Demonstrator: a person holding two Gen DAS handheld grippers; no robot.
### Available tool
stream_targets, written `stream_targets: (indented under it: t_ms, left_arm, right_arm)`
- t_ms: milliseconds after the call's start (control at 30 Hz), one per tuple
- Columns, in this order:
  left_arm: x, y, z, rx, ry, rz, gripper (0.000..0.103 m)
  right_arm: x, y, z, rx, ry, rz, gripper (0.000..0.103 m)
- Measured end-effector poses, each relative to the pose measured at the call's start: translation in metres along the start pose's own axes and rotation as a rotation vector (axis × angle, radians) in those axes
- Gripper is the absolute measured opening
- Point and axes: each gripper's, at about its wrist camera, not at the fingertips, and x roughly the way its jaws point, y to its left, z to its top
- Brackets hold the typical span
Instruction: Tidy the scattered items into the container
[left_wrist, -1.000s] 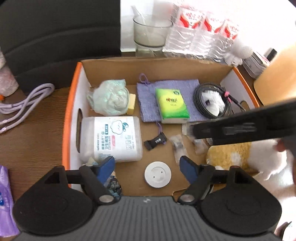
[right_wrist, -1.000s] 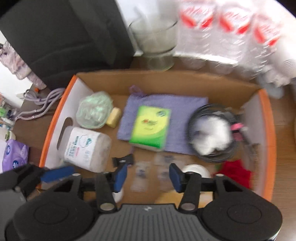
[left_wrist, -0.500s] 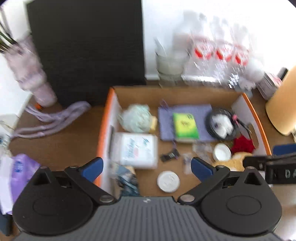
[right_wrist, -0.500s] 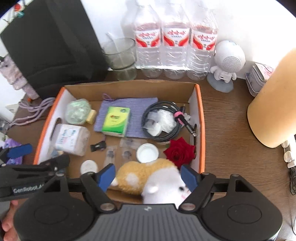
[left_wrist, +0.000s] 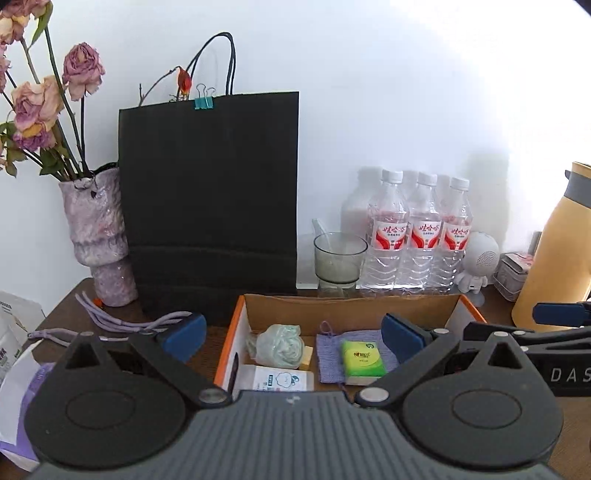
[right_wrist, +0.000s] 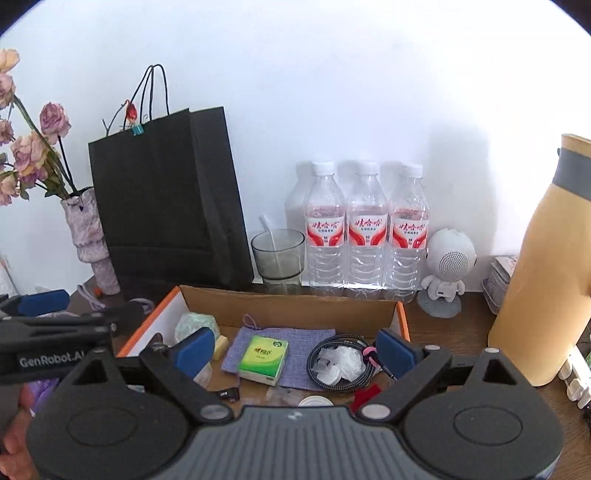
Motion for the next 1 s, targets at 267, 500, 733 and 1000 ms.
stream_targets:
  t_ms: [267, 500, 733, 1000]
  left_arm:
    - [-0.056, 0.002, -0.043, 0.043, -0.037, 0.05, 0.103]
    - [-0.15, 0.007, -0.151, 0.105, -0.163, 0.075, 0.103]
    - [-0.193, 0.024, -0.219, 0.073, 0.0, -0.008, 0.103]
    - [-0.18, 0.029, -0.234, -0.022, 0.077, -0.023, 0.103]
  right_arm:
    - [-0.047, 0.009, -0.019, -0.011, -0.032, -0.034, 0.095]
    - [-0.138, 0.015, -0.124, 0.004, -0.13, -0.023, 0.101]
    - [-0.173, 0.025, -0.218, 0.037, -0.031, -0.016, 0.101]
    - [-0.167, 0.049, -0.251, -0.066, 0.008, -0.033, 0.101]
